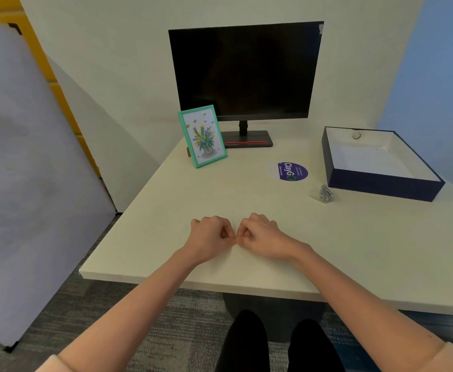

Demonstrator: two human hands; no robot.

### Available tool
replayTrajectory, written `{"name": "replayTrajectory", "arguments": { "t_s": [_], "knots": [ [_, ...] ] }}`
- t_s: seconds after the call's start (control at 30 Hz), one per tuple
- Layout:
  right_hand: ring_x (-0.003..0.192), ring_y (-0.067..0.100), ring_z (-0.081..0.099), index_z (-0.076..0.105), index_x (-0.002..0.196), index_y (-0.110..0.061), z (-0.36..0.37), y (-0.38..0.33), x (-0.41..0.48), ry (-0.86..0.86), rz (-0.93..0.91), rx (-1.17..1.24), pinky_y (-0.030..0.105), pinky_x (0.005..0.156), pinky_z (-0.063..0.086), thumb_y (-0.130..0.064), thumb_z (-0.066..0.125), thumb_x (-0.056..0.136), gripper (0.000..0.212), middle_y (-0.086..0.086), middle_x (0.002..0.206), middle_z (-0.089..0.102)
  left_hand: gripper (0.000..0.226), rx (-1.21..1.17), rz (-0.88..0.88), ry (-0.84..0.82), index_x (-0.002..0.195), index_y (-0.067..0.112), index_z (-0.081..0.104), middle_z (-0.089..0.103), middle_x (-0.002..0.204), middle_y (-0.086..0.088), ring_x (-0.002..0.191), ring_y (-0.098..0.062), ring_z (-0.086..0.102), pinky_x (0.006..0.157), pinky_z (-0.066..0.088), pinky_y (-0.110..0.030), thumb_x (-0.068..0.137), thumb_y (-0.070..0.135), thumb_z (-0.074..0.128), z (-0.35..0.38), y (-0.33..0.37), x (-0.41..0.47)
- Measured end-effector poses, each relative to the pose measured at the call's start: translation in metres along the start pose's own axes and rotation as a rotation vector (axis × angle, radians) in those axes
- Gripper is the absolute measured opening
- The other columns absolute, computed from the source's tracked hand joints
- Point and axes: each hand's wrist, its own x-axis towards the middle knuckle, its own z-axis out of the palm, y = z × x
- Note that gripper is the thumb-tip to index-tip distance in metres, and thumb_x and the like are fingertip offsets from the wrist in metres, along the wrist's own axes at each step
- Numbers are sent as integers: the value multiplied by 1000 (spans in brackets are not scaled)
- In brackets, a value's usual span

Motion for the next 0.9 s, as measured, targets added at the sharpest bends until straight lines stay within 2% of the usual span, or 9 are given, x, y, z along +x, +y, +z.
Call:
{"name": "replayTrajectory", "arguments": {
  "t_s": [0.1, 0.2, 0.33, 0.43, 0.53, 0.7, 0.9],
  "knots": [
    [115, 20, 40, 59, 101, -21, 2, -1, 2, -13, 6, -61, 39, 96, 29, -33, 49, 93, 17, -4, 98, 42, 8, 46, 3, -21, 80, 26, 63, 59, 71, 16, 74, -6, 55, 81, 24, -31, 84, 33, 63, 1, -1, 1],
    [115, 19, 41, 58, 98, -24, 1, -2, 2, -21, -5, -71, 39, 98, 30, -32, 51, 92, 12, -5, 96, 43, 10, 34, -1, -53, 87, 22, 65, 62, 79, 14, 79, -9, 56, 83, 24, -31, 86, 29, 59, 0, -1, 2],
    [105, 14, 39, 55, 90, -29, -3, -1, 2, -22, -42, -34, 38, 98, 31, -28, 56, 89, 2, -11, 85, 40, 8, -118, -35, -28, 78, 29, 64, 64, 77, 16, 77, -7, 57, 91, 37, -35, 85, 29, 63, -16, -15, 4],
    [98, 10, 34, 57, 90, -27, -4, -1, 4, -37, -92, -76, 38, 95, 31, -27, 55, 90, 2, -15, 81, 36, 15, -253, -69, 52, 71, 31, 62, 64, 74, 17, 71, -2, 58, 85, 47, -33, 83, 26, 69, -37, -31, 4],
    [99, 12, 34, 50, 89, -27, -5, -3, 6, -83, -119, -182, 37, 95, 29, -26, 48, 93, 5, -12, 85, 35, 17, -285, -91, 95, 71, 30, 62, 64, 73, 15, 68, -3, 58, 77, 46, -27, 84, 22, 69, -49, -43, 1],
    [99, 15, 31, 43, 91, -23, -4, -7, 6, -152, -89, -295, 38, 97, 28, -23, 36, 97, 9, -2, 100, 39, 12, -311, -123, 102, 73, 25, 64, 64, 73, 12, 69, -9, 57, 74, 46, -27, 83, 23, 70, -45, -51, -2],
    [107, 19, 43, 49, 97, -19, -20, 7, 2, -71, 29, 15, 39, 99, 33, -22, 39, 96, 11, -2, 102, 47, 11, -395, -111, 104, 74, 21, 64, 64, 74, 6, 70, -12, 55, 71, 45, -26, 84, 22, 69, -40, -35, 4]
  ]
}}
